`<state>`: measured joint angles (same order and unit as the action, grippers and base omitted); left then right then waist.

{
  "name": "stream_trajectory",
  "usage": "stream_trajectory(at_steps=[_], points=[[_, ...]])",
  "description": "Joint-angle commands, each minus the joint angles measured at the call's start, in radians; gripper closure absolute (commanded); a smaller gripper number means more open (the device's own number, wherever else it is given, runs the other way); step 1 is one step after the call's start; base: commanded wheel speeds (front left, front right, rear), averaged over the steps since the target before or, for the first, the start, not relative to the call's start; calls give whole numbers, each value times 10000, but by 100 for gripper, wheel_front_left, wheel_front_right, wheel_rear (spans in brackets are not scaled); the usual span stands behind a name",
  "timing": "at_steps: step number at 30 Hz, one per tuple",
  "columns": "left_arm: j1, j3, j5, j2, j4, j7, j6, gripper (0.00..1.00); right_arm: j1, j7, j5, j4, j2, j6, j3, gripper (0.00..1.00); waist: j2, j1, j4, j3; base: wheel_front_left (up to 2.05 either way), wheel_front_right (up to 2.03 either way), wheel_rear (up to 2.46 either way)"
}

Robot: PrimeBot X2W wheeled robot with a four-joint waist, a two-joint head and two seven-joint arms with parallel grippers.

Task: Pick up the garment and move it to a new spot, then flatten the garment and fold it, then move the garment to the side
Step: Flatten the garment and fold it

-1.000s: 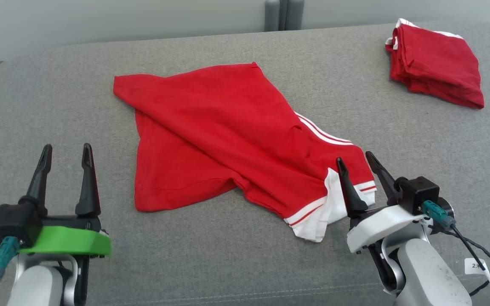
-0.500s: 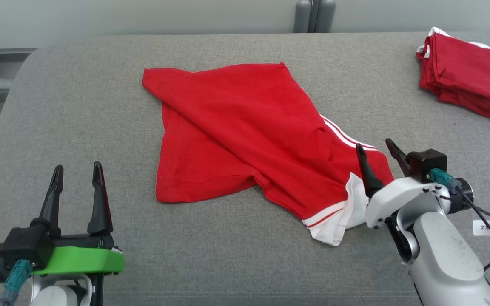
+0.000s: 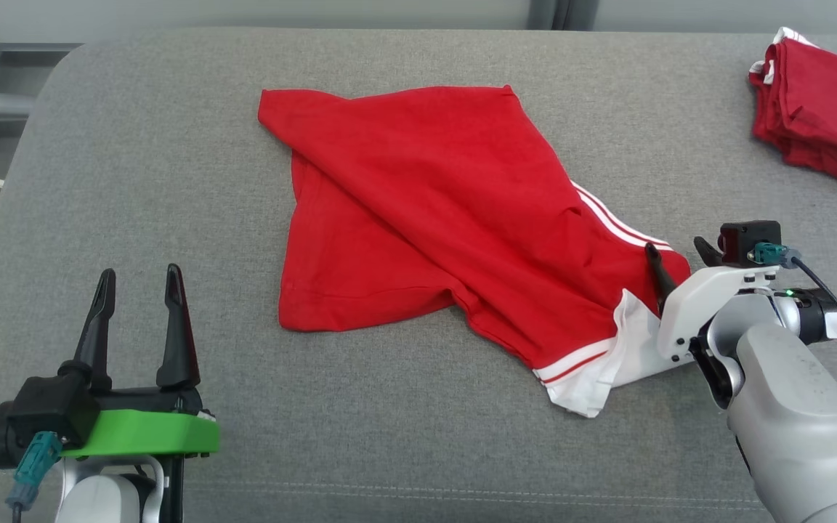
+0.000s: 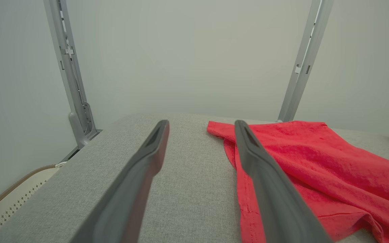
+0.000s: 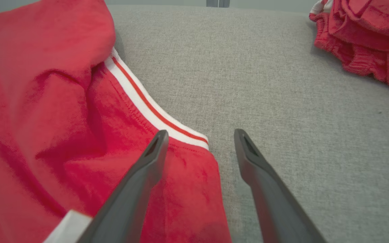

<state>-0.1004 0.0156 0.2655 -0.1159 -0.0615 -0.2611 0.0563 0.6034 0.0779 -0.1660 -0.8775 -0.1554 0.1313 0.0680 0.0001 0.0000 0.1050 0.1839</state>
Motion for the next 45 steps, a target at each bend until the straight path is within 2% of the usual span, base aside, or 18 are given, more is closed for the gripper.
stream_trajectory(at_steps=[1,8,9,10,20,27,34,41,42,43,45], points=[[-184,-60,-69,36,-29,-39,94,0,245,11,-55,-315,-60,-12,28,0,-1,0,129,177,0,0,0],[-405,-154,-235,174,-153,-39,300,0,958,-98,-300,-1746,-17,-12,207,0,-1,0,349,495,0,0,0],[-417,-167,-260,191,-174,-39,314,0,1026,-37,-374,-1867,20,-11,275,36,-1,0,375,511,0,0,0],[-425,-185,-281,207,-201,-39,335,0,1075,2,-411,-1975,49,-11,349,100,-1,0,396,518,0,0,0],[-407,-314,-422,387,-404,-39,483,0,1887,739,-790,-2366,-178,-9,1152,100,-1,0,479,336,0,0,0],[-372,-304,-483,488,-462,-39,558,0,3044,1240,-954,-2300,-344,-9,1579,100,-1,0,581,296,0,0,0],[-461,-272,-533,534,-509,-41,605,0,3903,1542,-1040,-2630,-555,-9,1604,100,-1,0,777,323,0,0,0],[-551,-213,-542,581,-534,-40,645,0,4241,1824,-747,-3155,-796,-9,1217,100,-1,0,1025,483,0,0,0],[-554,-209,-547,587,-537,-40,650,0,4243,1840,-669,-3211,-818,-9,1184,61,-1,0,1041,507,0,0,0],[-552,-201,-551,593,-548,-40,650,0,4233,1863,-610,-3250,-829,-9,1144,0,-1,0,1052,526,0,0,0],[-554,-207,-546,602,-597,-41,660,0,4167,1886,-506,-3303,-778,-9,1066,0,-1,0,1039,546,0,0,0]])
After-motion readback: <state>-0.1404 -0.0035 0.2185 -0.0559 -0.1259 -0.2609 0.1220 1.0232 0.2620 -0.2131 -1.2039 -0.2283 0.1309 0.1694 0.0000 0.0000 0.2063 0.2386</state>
